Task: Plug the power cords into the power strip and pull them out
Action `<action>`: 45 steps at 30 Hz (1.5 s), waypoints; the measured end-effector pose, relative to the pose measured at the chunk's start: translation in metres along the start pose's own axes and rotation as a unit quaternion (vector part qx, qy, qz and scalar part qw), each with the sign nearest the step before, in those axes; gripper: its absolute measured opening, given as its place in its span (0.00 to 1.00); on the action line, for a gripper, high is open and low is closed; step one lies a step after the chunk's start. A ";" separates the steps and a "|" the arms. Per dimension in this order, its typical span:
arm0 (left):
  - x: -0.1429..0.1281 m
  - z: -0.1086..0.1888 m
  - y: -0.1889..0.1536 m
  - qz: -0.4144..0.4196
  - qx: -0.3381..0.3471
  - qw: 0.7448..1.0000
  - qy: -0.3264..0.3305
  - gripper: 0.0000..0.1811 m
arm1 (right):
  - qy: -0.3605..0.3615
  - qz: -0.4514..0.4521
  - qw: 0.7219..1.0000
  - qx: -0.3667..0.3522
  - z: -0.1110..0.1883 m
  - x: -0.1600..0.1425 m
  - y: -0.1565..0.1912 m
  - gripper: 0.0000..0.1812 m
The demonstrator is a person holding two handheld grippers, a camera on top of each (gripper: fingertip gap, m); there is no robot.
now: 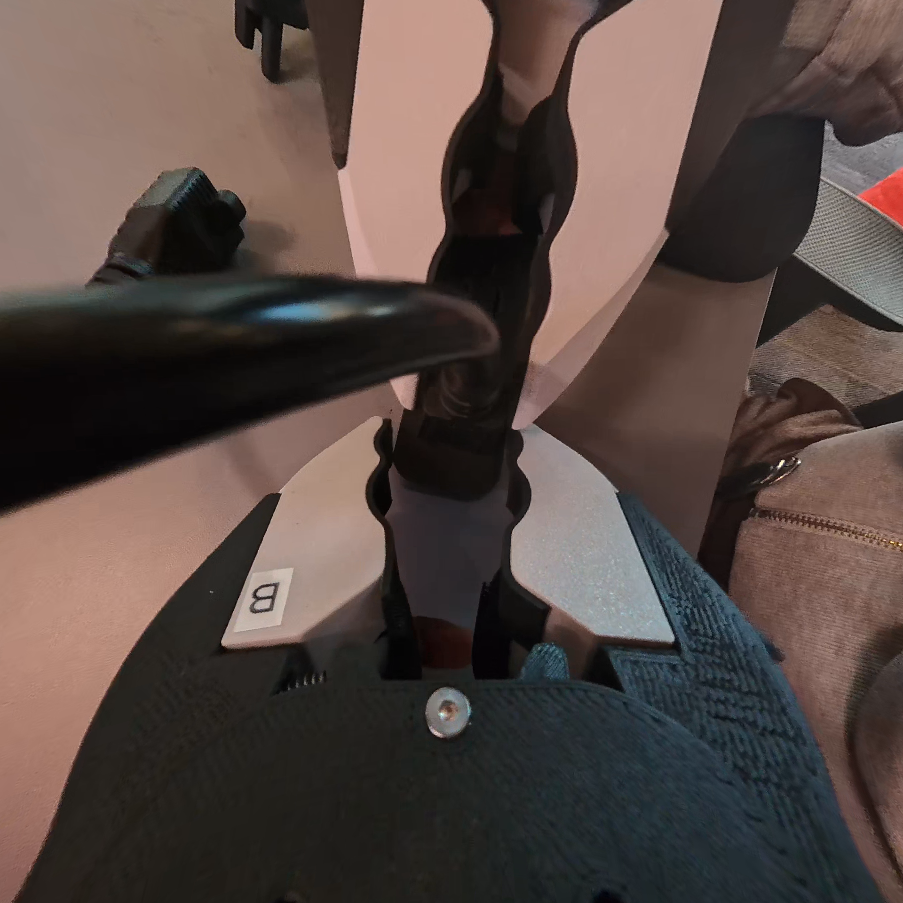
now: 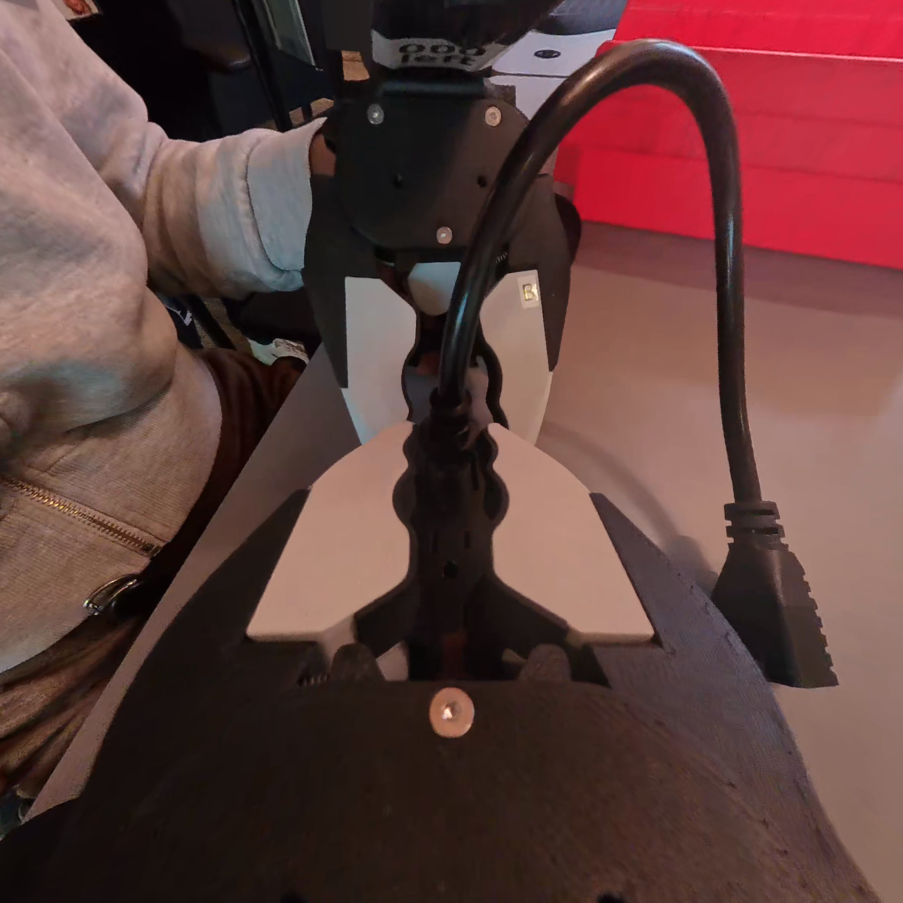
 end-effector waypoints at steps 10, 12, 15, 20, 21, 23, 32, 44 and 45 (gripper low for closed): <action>-0.002 -0.001 -0.006 -0.030 0.002 1.000 0.007 0.24 | -0.010 0.033 0.999 0.007 0.004 -0.002 0.006 0.13; -0.002 -0.001 -0.007 -0.032 0.003 0.999 0.009 0.24 | -0.011 0.036 0.999 0.006 0.004 -0.003 0.006 0.13; -0.003 -0.002 -0.007 -0.033 0.002 0.999 0.013 0.24 | -0.009 0.043 0.999 -0.002 0.003 -0.002 0.006 0.13; -0.004 -0.003 -0.007 -0.033 -0.007 0.999 0.018 0.24 | -0.001 0.067 0.998 -0.016 0.000 0.001 0.008 0.13; -0.004 -0.003 -0.007 -0.032 -0.009 0.999 0.018 0.24 | -0.003 0.067 0.998 -0.016 0.000 0.001 0.008 0.13; -0.003 -0.003 -0.007 -0.031 -0.009 0.999 0.015 0.24 | -0.008 0.070 0.997 -0.012 0.002 -0.001 0.008 0.13; -0.004 -0.004 -0.008 -0.025 -0.033 0.999 0.019 0.24 | -0.016 0.066 0.998 -0.004 0.001 0.001 0.009 0.12; -0.004 -0.006 -0.011 -0.039 -0.033 0.998 0.022 0.24 | -0.021 0.069 0.997 0.014 0.005 -0.002 0.010 0.13; -0.004 -0.006 -0.011 -0.036 -0.033 0.999 0.024 0.24 | -0.019 0.070 0.997 0.010 0.004 -0.001 0.010 0.13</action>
Point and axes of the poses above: each gripper's, where its closed fingertips meet, z back along the fingers, x out of its top, y = z × x across the jaws, the point moved 4 cm from there along z, back along the fingers, and after that the axes turned 9 degrees about y, right-handed, at the moved point
